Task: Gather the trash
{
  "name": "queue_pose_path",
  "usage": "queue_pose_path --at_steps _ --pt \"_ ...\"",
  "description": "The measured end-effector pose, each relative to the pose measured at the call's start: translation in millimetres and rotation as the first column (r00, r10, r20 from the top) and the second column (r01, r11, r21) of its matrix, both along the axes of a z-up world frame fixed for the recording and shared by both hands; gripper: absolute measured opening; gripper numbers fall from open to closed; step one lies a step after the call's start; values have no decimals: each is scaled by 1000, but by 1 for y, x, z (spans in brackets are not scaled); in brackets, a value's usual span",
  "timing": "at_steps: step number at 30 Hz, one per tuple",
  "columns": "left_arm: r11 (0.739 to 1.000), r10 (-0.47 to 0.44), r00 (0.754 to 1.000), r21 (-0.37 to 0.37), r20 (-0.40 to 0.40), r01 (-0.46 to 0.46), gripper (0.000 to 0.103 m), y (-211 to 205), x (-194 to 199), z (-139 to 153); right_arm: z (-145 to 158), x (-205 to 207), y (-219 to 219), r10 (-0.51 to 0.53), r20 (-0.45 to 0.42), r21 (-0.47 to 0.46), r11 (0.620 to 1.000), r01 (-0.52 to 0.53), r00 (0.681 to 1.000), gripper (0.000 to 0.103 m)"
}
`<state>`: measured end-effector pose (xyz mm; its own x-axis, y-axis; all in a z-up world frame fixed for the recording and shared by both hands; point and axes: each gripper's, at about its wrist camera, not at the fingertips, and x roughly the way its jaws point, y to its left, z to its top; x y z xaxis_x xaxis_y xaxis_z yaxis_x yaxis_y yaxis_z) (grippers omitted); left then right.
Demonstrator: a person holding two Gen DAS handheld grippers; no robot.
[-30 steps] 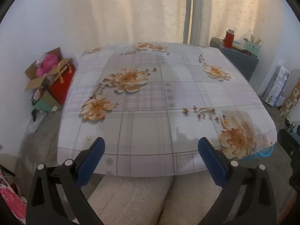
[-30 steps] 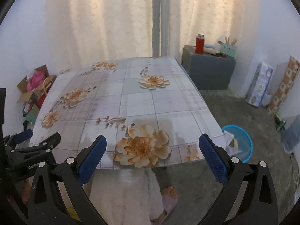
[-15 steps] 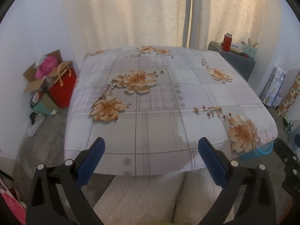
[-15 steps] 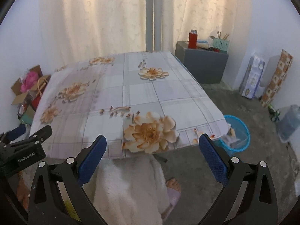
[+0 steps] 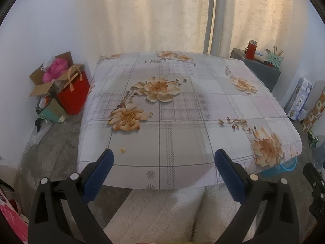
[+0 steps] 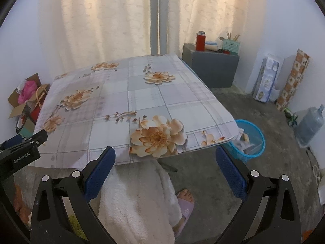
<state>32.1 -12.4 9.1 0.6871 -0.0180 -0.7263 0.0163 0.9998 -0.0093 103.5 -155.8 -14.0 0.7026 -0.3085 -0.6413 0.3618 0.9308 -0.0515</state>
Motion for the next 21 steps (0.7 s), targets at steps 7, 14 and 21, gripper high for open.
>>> queue_pose_path --at_steps 7,14,21 --pt "1000 -4 1000 18 -4 4 97 -2 0 -1 -4 1 -4 -4 0 12 1000 4 1000 95" --pt "999 1 1000 42 -9 -1 97 1 3 -3 -4 3 -4 -8 0 6 1000 8 1000 95" --pt "998 11 1000 55 -21 -9 97 6 9 -6 -1 2 -13 -30 12 -17 999 31 999 95"
